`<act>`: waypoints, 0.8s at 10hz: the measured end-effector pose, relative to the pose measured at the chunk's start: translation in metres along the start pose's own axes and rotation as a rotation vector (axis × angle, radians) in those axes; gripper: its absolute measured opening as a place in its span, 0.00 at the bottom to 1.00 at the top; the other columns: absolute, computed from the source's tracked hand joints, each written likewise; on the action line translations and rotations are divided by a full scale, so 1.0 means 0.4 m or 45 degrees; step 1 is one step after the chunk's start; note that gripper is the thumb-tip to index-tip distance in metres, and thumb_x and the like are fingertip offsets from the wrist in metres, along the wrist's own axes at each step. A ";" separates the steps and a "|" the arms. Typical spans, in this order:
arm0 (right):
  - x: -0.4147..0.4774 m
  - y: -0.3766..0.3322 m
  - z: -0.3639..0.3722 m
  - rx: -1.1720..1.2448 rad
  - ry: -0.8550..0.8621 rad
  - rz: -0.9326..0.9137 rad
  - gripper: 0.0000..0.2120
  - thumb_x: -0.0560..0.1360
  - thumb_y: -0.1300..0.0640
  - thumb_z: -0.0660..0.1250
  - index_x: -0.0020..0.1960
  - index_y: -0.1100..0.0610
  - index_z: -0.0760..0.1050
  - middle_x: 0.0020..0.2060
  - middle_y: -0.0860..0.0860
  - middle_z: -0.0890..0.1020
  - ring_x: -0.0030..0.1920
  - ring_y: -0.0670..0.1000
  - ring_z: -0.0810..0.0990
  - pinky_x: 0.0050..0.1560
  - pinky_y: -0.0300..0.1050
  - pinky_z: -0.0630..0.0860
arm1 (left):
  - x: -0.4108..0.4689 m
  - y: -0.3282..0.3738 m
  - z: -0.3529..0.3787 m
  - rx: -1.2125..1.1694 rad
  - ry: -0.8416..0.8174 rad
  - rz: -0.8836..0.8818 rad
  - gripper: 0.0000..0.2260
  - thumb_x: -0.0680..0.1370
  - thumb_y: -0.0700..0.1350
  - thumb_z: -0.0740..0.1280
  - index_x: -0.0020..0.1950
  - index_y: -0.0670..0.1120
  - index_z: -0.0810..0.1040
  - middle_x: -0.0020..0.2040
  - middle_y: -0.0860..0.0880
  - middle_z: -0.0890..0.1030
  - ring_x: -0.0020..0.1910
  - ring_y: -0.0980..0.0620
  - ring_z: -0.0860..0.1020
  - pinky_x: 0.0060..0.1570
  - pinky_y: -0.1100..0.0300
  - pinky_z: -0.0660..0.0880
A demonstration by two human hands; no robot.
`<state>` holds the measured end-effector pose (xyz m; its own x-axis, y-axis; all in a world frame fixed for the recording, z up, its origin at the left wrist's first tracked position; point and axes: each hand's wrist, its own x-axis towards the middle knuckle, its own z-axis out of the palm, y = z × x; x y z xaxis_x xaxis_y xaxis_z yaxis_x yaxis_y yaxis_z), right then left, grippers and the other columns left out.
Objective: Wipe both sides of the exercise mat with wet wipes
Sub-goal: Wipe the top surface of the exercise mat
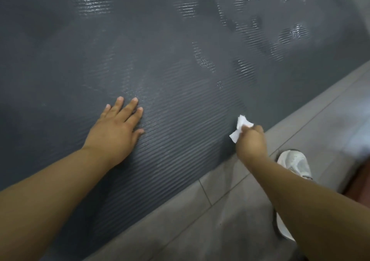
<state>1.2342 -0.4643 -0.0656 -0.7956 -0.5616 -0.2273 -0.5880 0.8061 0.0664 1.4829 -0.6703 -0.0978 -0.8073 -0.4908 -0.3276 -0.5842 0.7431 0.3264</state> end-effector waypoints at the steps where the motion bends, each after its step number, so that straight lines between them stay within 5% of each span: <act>1: -0.065 -0.090 0.047 -0.055 -0.076 -0.391 0.09 0.81 0.49 0.52 0.46 0.51 0.66 0.40 0.52 0.76 0.41 0.53 0.75 0.41 0.48 0.69 | 0.011 0.013 0.000 0.112 0.038 0.024 0.24 0.79 0.51 0.57 0.73 0.42 0.65 0.75 0.43 0.61 0.73 0.37 0.59 0.70 0.42 0.57; 2: -0.121 -0.124 0.087 0.213 -0.152 -1.130 0.10 0.80 0.58 0.56 0.59 0.55 0.70 0.49 0.54 0.73 0.41 0.54 0.76 0.38 0.44 0.70 | 0.041 0.027 -0.027 0.206 0.151 0.016 0.18 0.76 0.50 0.66 0.57 0.37 0.79 0.57 0.36 0.78 0.52 0.30 0.76 0.46 0.36 0.75; 3: -0.021 -0.055 0.076 0.096 -0.292 -1.526 0.23 0.71 0.58 0.61 0.65 0.64 0.66 0.48 0.54 0.67 0.34 0.54 0.75 0.29 0.41 0.70 | 0.075 0.067 -0.065 0.208 0.016 -0.060 0.23 0.75 0.50 0.67 0.66 0.39 0.72 0.66 0.35 0.70 0.60 0.31 0.70 0.51 0.38 0.75; 4: 0.124 0.033 0.003 0.085 -0.202 -1.398 0.14 0.79 0.53 0.54 0.60 0.58 0.68 0.51 0.53 0.72 0.40 0.57 0.79 0.36 0.47 0.75 | 0.124 0.124 -0.070 0.298 -0.181 -0.146 0.28 0.80 0.58 0.50 0.77 0.48 0.49 0.76 0.43 0.48 0.74 0.40 0.51 0.68 0.46 0.62; 5: 0.269 0.161 -0.051 -0.105 -0.260 -0.996 0.14 0.80 0.56 0.56 0.65 0.55 0.66 0.58 0.54 0.71 0.44 0.53 0.71 0.44 0.48 0.69 | 0.168 0.193 -0.086 0.316 -0.279 -0.258 0.29 0.80 0.61 0.48 0.77 0.50 0.46 0.76 0.43 0.44 0.74 0.39 0.49 0.70 0.46 0.60; 6: 0.338 0.246 -0.077 -0.325 -0.185 -0.849 0.19 0.79 0.55 0.51 0.69 0.57 0.63 0.59 0.58 0.67 0.42 0.55 0.66 0.41 0.50 0.70 | 0.200 0.247 -0.095 0.258 -0.417 -0.345 0.29 0.80 0.60 0.48 0.77 0.49 0.45 0.76 0.43 0.41 0.75 0.39 0.45 0.71 0.46 0.57; 7: 0.299 0.288 0.018 -0.122 -0.024 -0.957 0.46 0.66 0.33 0.21 0.63 0.55 0.64 0.53 0.56 0.70 0.38 0.54 0.67 0.31 0.43 0.67 | 0.221 0.287 -0.096 0.157 -0.434 -0.481 0.29 0.81 0.58 0.49 0.77 0.48 0.45 0.76 0.43 0.40 0.75 0.39 0.42 0.72 0.46 0.55; 8: 0.183 0.260 0.054 -0.037 -0.076 -1.167 0.30 0.76 0.34 0.37 0.48 0.54 0.67 0.39 0.50 0.74 0.33 0.48 0.69 0.29 0.39 0.64 | 0.223 0.314 -0.066 0.032 -0.293 -0.608 0.28 0.81 0.57 0.50 0.77 0.47 0.47 0.77 0.44 0.40 0.75 0.41 0.42 0.73 0.47 0.53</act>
<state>1.1179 -0.4177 -0.0965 -0.0080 -0.9674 -0.2531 -0.9891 0.0448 -0.1400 1.3353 -0.6330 -0.0626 -0.4111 -0.6668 -0.6216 -0.8779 0.4733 0.0729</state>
